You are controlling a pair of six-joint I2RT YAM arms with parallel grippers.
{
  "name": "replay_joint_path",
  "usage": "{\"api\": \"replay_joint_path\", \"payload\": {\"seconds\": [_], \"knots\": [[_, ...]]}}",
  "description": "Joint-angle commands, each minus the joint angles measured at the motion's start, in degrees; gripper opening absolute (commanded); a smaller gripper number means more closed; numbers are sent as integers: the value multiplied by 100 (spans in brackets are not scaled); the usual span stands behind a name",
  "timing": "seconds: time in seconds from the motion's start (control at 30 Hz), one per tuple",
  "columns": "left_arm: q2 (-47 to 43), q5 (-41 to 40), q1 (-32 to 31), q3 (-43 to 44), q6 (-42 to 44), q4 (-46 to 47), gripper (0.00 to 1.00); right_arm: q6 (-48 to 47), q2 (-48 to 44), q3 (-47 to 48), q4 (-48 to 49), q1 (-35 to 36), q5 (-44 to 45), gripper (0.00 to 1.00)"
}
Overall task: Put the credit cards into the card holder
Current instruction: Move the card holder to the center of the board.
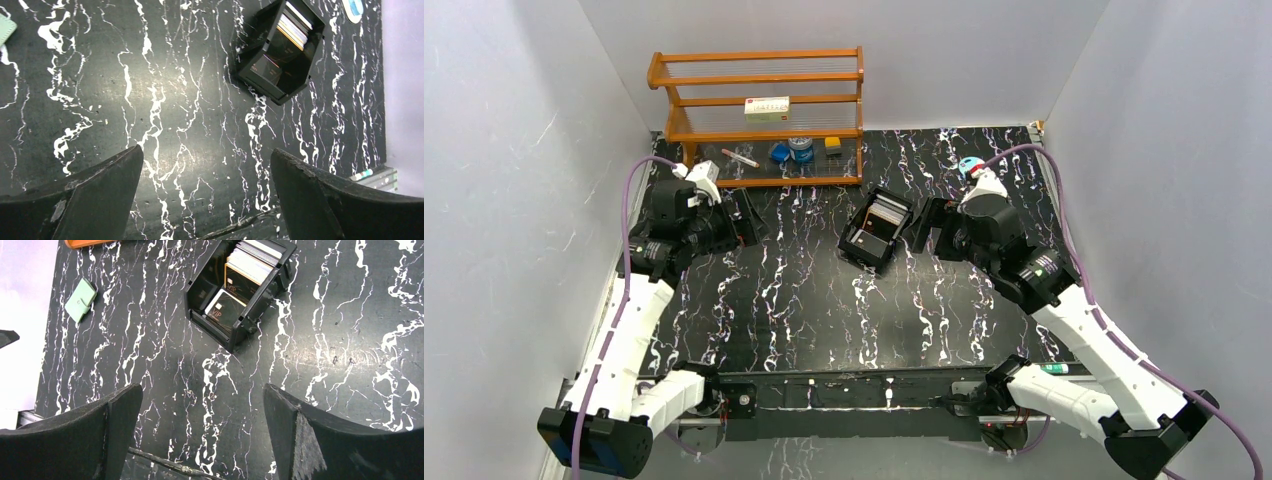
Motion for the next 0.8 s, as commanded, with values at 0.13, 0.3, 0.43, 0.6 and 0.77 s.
{"api": "replay_joint_path", "payload": {"seconds": [0.13,0.3,0.43,0.6,0.77], "knots": [[466,-1775,53,107,-197,10,99,-213,5,158,470,-34,-193,98],[1260,-2352,59,562,192,-105,98,-325,-53,166,590,-33,-235,98],[1840,-2021,429,915,113,-5,90,-434,-236,67,885,-35,-526,98],[2534,-2445,776,1432,118,145,75,-531,-477,-43,1262,-34,-814,98],[2868,-2483,1265,1468,210,540,69,-652,-752,-146,1530,-35,-1064,98]]}}
